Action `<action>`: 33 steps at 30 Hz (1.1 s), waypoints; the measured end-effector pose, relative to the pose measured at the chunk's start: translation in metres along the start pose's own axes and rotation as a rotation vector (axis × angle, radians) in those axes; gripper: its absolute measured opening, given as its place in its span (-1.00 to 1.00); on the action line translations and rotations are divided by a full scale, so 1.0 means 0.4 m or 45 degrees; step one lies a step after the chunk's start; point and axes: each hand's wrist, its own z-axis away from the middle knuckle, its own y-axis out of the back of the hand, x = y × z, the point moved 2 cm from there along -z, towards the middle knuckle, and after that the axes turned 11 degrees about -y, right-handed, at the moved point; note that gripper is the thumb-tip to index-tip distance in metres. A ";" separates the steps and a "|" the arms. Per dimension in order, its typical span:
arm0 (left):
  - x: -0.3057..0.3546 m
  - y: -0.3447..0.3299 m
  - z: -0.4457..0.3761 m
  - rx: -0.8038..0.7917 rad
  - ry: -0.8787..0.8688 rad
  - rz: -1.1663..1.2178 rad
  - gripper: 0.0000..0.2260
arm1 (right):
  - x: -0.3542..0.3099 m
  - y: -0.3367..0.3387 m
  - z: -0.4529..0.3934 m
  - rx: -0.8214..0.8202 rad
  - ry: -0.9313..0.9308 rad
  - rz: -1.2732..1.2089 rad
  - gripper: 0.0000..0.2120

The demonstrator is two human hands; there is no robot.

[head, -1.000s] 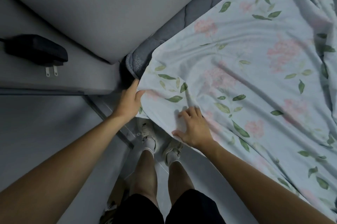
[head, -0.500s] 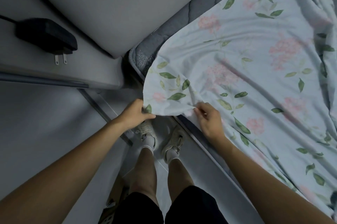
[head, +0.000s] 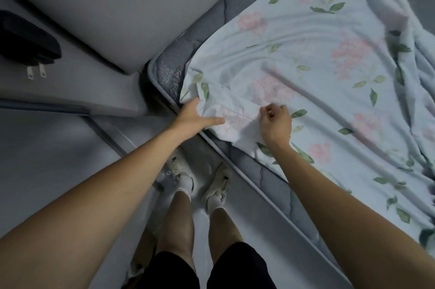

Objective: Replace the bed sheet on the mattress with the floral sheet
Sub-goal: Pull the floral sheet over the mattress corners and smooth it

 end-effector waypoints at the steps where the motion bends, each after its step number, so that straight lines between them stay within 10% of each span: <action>1: -0.019 -0.011 -0.001 -0.022 -0.020 -0.078 -0.50 | 0.000 0.007 -0.007 0.002 0.016 0.004 -0.80; 6: -0.012 -0.021 0.032 0.336 -0.116 -0.191 -0.94 | 0.044 0.071 0.049 0.023 0.352 -0.038 -0.83; 15: -0.018 0.054 0.168 0.238 -0.151 -0.506 -0.80 | 0.295 0.080 0.265 -0.485 0.593 0.400 -0.31; 23: -0.113 0.162 0.232 0.279 -0.061 -0.794 -0.89 | 0.425 0.042 0.287 -0.322 0.546 0.670 -0.83; 33: -0.140 0.274 0.221 0.302 0.081 -0.950 -0.75 | 0.347 -0.160 0.458 -0.337 0.153 0.411 -0.93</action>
